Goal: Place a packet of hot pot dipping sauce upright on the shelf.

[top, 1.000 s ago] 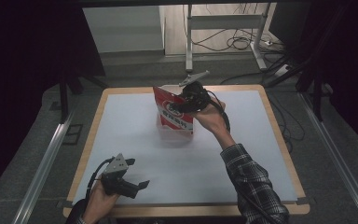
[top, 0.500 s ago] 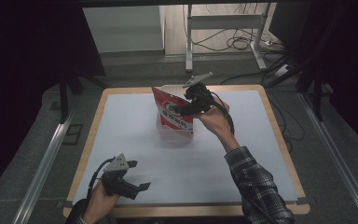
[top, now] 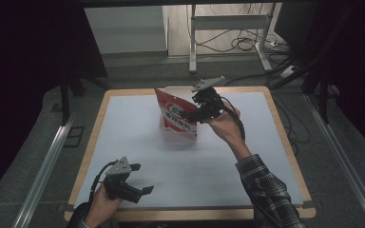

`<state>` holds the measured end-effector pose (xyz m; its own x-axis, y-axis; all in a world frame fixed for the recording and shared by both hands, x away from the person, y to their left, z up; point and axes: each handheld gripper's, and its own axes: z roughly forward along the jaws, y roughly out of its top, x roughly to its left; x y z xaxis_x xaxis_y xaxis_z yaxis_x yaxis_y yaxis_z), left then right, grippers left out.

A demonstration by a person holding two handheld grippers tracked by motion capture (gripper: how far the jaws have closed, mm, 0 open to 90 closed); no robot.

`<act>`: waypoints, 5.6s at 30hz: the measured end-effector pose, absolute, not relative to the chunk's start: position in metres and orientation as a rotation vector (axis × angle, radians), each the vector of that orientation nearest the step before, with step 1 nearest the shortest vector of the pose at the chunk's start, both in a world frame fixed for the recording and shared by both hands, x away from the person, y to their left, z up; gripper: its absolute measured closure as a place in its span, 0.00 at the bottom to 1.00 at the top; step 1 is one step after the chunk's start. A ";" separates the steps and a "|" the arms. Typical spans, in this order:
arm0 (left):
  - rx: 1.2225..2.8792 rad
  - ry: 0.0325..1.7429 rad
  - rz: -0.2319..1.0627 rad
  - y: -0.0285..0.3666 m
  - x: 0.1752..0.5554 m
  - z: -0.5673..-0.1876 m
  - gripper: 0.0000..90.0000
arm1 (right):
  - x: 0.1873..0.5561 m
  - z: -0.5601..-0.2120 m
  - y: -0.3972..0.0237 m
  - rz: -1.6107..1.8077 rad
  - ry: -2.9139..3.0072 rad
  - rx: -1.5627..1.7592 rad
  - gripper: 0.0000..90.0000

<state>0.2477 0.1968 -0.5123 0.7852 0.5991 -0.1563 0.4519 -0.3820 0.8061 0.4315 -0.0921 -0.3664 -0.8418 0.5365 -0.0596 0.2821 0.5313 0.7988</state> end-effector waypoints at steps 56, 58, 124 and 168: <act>2.083 0.789 0.213 0.192 0.247 -0.514 0.04 | 0.384 -0.404 -0.154 1.276 2.404 0.777 0.05; 2.083 0.791 0.214 0.192 0.247 -0.514 0.04 | 0.382 -0.405 -0.157 1.282 2.404 0.783 0.04; 2.079 0.826 0.244 0.195 0.247 -0.513 0.04 | 0.319 -0.428 -0.217 1.214 2.333 0.908 0.00; 2.112 0.826 0.301 0.191 0.246 -0.516 0.04 | 0.262 -0.464 -0.307 1.116 2.128 1.089 0.00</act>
